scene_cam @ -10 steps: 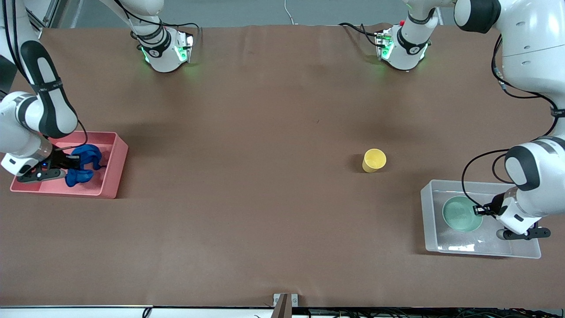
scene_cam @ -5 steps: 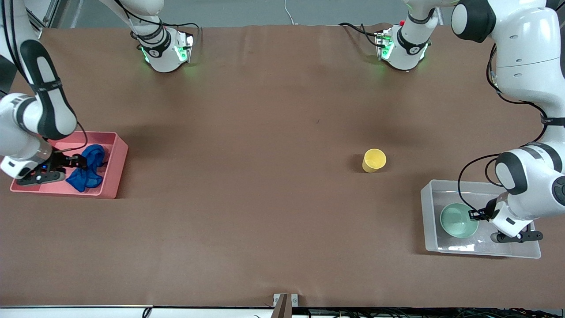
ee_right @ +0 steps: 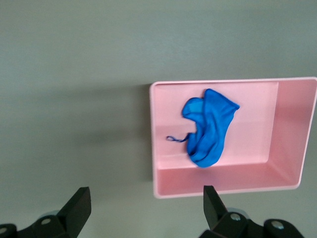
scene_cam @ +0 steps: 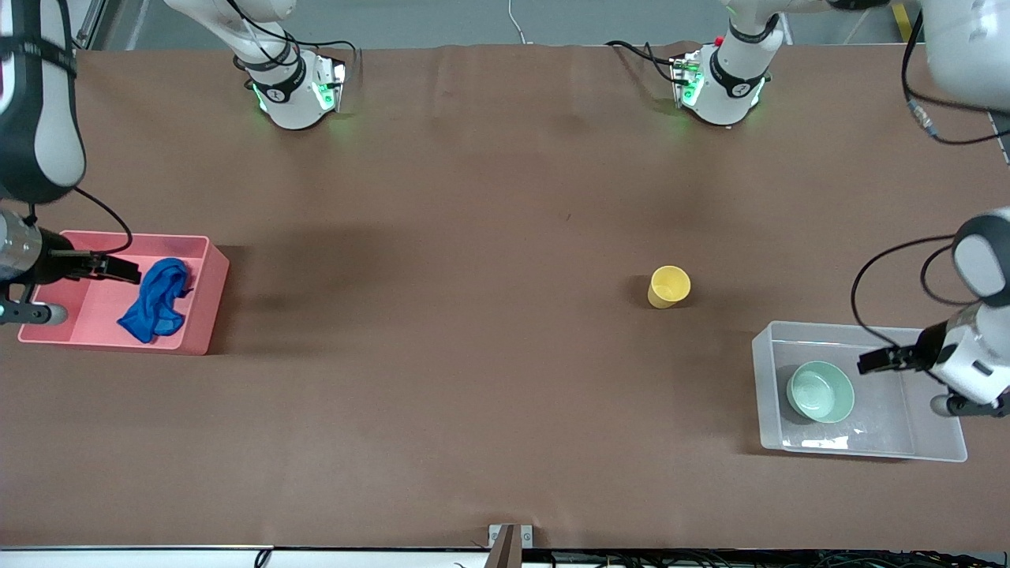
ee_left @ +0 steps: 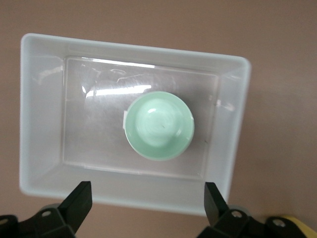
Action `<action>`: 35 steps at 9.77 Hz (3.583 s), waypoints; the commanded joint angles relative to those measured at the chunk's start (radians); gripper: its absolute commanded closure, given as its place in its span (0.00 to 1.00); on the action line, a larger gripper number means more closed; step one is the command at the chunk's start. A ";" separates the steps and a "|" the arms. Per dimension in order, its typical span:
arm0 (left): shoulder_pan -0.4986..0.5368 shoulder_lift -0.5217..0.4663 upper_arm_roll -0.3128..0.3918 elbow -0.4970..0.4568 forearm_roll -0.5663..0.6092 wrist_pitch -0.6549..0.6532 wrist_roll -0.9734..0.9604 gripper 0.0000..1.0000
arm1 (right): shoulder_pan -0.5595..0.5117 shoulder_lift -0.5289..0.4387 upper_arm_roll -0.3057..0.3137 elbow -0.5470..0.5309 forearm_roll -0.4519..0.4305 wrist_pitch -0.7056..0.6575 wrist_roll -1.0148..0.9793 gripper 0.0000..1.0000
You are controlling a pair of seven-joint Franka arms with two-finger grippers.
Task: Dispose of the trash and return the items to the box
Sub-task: 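Move the left gripper to the yellow cup while the right gripper withdraws, then grasp the yellow cup with the left gripper, then carry the yellow cup with the left gripper into the green bowl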
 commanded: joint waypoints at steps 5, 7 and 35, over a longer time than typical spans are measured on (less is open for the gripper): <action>0.003 -0.285 -0.285 -0.493 0.077 0.140 -0.226 0.00 | -0.014 -0.236 -0.017 0.040 0.087 -0.179 0.037 0.00; 0.001 -0.268 -0.339 -0.616 0.079 0.308 -0.274 0.00 | -0.026 -0.232 -0.020 0.046 0.085 -0.208 0.032 0.00; 0.061 0.218 0.018 -0.073 -0.117 0.304 0.290 1.00 | -0.021 -0.217 -0.017 0.107 0.075 -0.231 -0.084 0.00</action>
